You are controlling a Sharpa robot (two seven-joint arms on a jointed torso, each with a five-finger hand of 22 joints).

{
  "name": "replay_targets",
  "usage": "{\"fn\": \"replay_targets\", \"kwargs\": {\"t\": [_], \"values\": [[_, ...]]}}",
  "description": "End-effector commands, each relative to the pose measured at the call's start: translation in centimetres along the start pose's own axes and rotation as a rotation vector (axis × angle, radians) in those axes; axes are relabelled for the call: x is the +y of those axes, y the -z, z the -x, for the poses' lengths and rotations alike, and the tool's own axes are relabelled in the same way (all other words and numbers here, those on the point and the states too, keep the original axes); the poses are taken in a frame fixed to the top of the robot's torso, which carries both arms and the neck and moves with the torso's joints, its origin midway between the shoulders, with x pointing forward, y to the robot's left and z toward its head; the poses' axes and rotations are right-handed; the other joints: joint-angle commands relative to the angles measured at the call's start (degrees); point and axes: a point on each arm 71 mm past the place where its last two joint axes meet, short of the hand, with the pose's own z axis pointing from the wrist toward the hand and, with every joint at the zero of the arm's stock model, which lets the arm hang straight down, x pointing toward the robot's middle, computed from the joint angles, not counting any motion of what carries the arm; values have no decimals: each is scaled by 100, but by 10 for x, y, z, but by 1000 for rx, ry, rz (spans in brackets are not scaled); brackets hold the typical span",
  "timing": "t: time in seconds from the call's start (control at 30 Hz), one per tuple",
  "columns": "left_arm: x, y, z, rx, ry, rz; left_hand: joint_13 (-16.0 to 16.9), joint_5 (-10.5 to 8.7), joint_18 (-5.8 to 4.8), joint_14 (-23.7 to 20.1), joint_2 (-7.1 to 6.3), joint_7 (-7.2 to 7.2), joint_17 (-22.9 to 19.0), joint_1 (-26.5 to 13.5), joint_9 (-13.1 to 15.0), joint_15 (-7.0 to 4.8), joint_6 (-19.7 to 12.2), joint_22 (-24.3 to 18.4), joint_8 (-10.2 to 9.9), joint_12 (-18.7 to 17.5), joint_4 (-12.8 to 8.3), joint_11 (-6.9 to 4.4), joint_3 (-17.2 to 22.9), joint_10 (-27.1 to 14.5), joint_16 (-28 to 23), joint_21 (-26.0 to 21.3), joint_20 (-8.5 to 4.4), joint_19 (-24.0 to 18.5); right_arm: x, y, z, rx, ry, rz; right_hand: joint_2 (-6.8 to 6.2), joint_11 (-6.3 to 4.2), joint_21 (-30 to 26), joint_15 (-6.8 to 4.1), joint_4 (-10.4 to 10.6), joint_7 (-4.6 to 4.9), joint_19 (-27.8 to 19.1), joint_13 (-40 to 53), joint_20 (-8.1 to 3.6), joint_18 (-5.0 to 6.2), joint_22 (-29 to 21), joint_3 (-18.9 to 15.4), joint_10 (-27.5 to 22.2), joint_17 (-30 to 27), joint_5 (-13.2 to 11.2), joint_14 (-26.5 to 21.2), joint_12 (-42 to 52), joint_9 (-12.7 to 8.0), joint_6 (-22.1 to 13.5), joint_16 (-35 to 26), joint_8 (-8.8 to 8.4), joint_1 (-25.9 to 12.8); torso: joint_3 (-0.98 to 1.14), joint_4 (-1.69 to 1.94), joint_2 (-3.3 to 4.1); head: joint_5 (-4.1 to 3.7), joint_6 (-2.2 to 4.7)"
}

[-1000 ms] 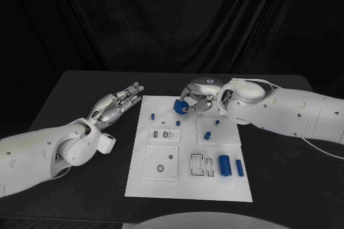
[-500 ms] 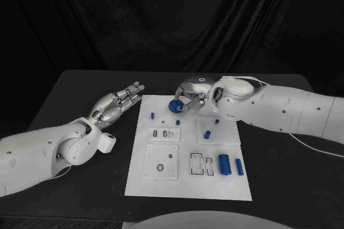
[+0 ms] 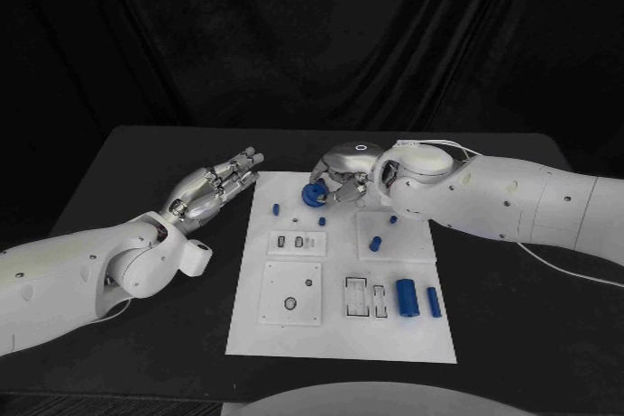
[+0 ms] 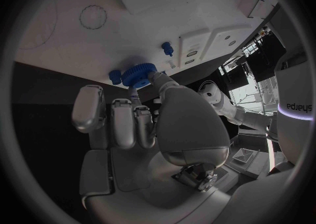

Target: Assemble the parts on the task board

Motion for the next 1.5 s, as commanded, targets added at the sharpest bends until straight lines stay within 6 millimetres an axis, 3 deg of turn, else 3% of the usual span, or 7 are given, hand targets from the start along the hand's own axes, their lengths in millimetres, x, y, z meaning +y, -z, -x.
{"fn": "replay_targets", "kwargs": {"t": [0.03,0.33,0.47,0.57,0.93,1.33,1.5], "values": [[-10,-1,-1,13,11,-137,-10,5,106,-2,-17,32,-6,-54,6,50,-3,8,35,-38,17,56,31,2,-21,23,45,1,-2,0,-4,27,5,-23,-2,-4,-32,32,-25,-1,-49,1507,2,-8,109,-4,607,464,-39,351,15,-51,-104,-32,-34,-55,9,-11,-7,10,-7],[-10,-1,-1,14,12,-132,-10,2,106,-2,-16,37,-6,-57,6,53,-7,7,35,-38,14,62,42,2,-21,23,51,1,-4,0,-5,36,4,-37,36,-46,-155,2,-126,-55,-85,1429,-21,12,72,52,534,407,47,332,-46,-328,-727,-92,-53,31,11,-10,-11,9,-31],[-10,-1,-1,15,13,-131,-10,-2,106,-2,-15,43,-6,-61,5,59,-14,7,34,-38,11,69,56,2,-21,23,58,1,-4,1,-5,37,4,-38,65,-52,-170,-6,-160,-56,-84,1427,-30,13,73,90,532,409,133,333,-49,-350,-696,-91,-34,66,11,-8,-9,4,-34],[-10,-1,-1,15,15,-131,-10,-2,106,-2,-15,43,-6,-61,5,59,-14,7,34,-38,11,69,56,2,-21,23,58,1,-4,1,-6,38,4,-38,116,-57,-190,-11,-191,-57,-82,1421,-38,13,78,164,527,405,355,332,-54,-382,-627,-97,-15,87,11,-11,-10,4,-40],[-9,-2,0,0,38,-129,-10,-1,107,-2,-9,55,-6,-66,11,70,35,8,47,-38,2,80,89,2,-21,24,69,3,-7,2,-10,70,0,-41,172,-62,-221,-13,-197,-63,-89,1381,-42,15,81,245,489,420,489,332,-88,-388,-416,-86,23,65,12,-8,-3,-5,-44],[-9,-1,1,-3,39,-129,-10,-1,107,-2,-10,58,-6,-68,14,74,51,8,53,-38,-2,83,100,2,-21,25,71,4,-14,8,-14,73,-4,-57,150,-32,-216,7,-198,-21,-67,1435,-28,7,134,344,540,464,499,343,-44,-360,100,-45,193,-62,9,-11,-7,22,-42],[-10,0,2,-6,38,-129,-10,-1,107,-2,-12,62,-6,-71,16,79,65,8,59,-38,-8,90,116,2,-21,25,75,5,-20,15,-13,54,-5,-69,136,-37,-273,7,-192,-36,-88,1414,-24,18,123,353,520,427,383,329,-61,-321,272,-82,250,-118,11,-9,-9,27,-25]]}}
